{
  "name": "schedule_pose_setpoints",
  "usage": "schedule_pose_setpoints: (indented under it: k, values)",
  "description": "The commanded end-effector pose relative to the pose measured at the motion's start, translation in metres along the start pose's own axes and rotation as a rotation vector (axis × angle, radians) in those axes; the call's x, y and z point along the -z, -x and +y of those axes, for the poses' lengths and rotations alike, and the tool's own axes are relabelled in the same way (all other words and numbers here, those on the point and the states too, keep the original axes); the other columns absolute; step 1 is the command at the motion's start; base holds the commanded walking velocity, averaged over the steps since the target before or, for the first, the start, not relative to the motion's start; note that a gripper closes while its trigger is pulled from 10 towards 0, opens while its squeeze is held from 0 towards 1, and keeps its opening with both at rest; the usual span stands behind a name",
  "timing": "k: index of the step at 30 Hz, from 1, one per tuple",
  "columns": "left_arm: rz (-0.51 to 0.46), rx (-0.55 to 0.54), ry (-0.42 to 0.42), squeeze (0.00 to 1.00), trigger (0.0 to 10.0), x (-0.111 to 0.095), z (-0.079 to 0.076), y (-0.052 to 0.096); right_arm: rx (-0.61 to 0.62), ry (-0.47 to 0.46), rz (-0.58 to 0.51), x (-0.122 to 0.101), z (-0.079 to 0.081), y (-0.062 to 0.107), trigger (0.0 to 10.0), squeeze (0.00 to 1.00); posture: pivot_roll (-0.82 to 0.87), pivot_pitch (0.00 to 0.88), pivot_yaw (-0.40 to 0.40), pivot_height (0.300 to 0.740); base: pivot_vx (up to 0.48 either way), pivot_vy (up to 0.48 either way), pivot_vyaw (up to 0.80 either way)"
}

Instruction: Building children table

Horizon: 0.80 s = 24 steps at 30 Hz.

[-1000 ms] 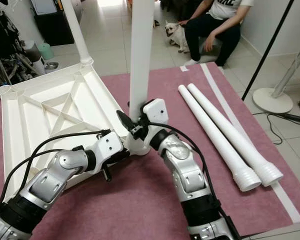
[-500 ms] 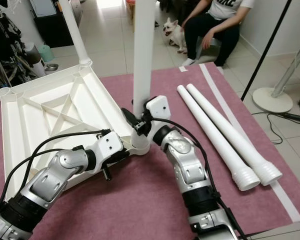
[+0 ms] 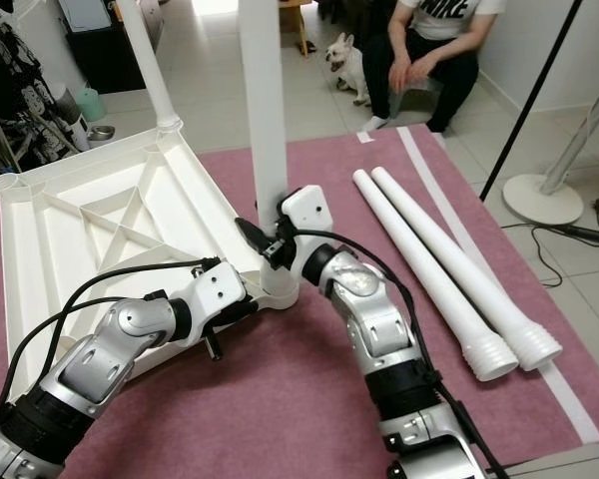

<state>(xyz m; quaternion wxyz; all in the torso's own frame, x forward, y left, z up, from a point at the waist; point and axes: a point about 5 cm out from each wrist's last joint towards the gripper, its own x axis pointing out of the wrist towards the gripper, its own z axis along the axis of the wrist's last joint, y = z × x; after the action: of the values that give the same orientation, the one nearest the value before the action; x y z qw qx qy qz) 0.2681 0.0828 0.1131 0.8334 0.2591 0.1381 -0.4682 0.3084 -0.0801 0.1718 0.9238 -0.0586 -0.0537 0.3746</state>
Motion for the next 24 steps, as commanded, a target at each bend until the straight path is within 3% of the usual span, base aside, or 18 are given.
schedule_pose_setpoints:
  k: [1, 10, 20, 24]
  values:
    - [0.092, -0.001, 0.024, 0.0, 10.0, 0.019, -0.005, -0.001, 0.009, -0.015, 0.132, 0.026, -0.001, 0.005, 10.0, 0.0, 0.0, 0.0, 0.092, 0.74, 0.0, 0.0, 0.0]
    - [0.094, -0.004, 0.024, 0.0, 10.0, 0.019, -0.004, -0.002, -0.016, -0.037, 0.141, 0.029, 0.003, 0.008, 10.0, 0.0, 0.0, 0.0, 0.095, 0.74, 0.0, 0.0, 0.0]
    - [0.096, -0.01, 0.025, 0.0, 10.0, 0.019, -0.003, -0.002, 0.011, 0.012, 0.153, 0.036, 0.005, 0.012, 10.0, 0.0, 0.0, 0.0, 0.096, 0.74, 0.0, 0.0, 0.0]
    - [0.094, -0.011, 0.025, 0.0, 10.0, 0.018, -0.003, -0.002, 0.076, 0.029, 0.234, 0.048, 0.0, 0.014, 10.0, 0.0, 0.0, 0.0, 0.096, 0.74, 0.0, 0.0, 0.0]
